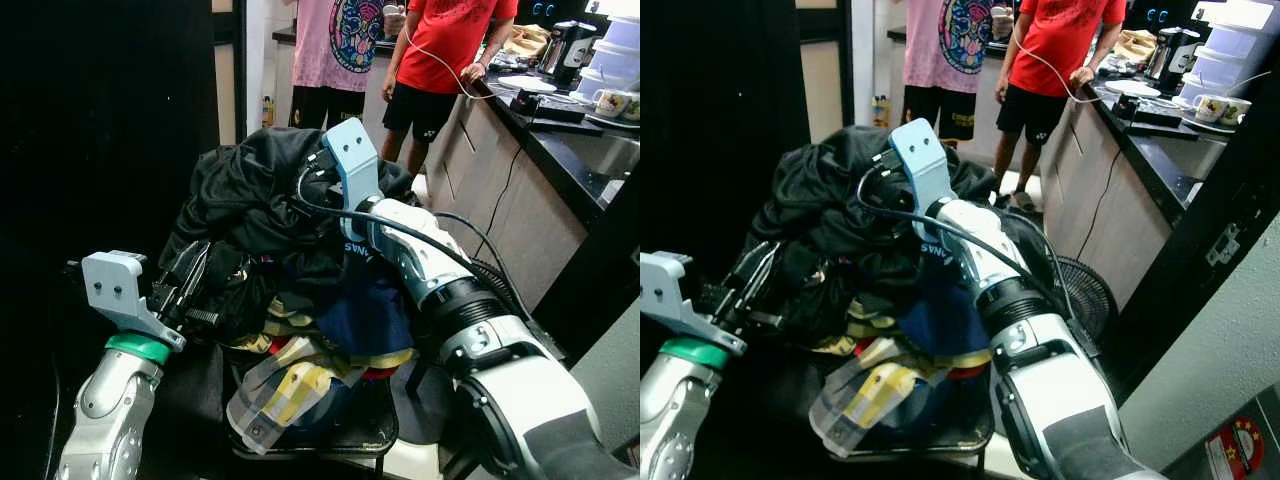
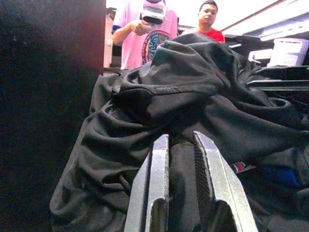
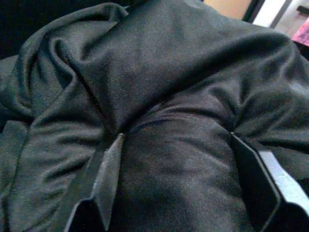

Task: Clothes washing

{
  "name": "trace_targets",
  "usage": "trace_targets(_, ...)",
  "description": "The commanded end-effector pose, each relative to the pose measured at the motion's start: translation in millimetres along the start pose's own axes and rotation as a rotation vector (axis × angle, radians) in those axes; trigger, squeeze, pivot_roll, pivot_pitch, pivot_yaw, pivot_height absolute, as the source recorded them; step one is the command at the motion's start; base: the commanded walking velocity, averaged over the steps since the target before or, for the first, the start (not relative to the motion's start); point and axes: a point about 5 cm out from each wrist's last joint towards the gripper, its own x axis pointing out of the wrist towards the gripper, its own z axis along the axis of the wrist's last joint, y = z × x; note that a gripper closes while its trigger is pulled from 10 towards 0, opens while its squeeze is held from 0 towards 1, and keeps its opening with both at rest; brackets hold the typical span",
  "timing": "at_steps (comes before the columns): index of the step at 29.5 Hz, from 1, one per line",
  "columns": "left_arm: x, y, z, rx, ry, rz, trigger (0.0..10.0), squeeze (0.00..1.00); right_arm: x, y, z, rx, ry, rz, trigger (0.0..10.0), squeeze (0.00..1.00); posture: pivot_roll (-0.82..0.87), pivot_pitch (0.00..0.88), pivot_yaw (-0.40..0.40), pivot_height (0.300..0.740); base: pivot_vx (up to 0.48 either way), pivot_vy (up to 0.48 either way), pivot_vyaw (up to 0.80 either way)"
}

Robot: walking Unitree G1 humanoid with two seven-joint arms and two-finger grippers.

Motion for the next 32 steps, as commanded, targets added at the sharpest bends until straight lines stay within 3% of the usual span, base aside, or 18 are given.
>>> trace_targets(1,0.0,-4.8,-0.5,-0.012,0.005,-0.020,10.0,0.00,0.3,7.3,-26.2,0.047,0.106,0.037,0.0,0.00,-0.01,0.013,-0.067,0.740,0.000,0.000,0.00)
trace_targets(17,0.9,-6.8,-0.9,-0.015,0.002,-0.028,10.0,0.00,-2.1,9.4,-12.0,0.074,0.050,0.073,0.0,0.00,0.00,0.002,-0.066,0.740,0.000,0.000,0.00)
trace_targets(23,0.9,-7.9,-1.3,-0.016,0.000,-0.028,10.0,0.00,-7.7,11.3,10.2,0.135,-0.079,0.114,0.0,0.00,0.00,0.000,-0.068,0.740,0.000,0.000,0.00)
trace_targets(32,0.1,-9.1,-2.4,-0.024,-0.001,-0.026,10.0,0.00,-20.7,14.0,20.6,0.201,-0.173,0.167,0.0,0.00,-0.01,0.000,-0.066,0.740,0.000,0.000,0.00)
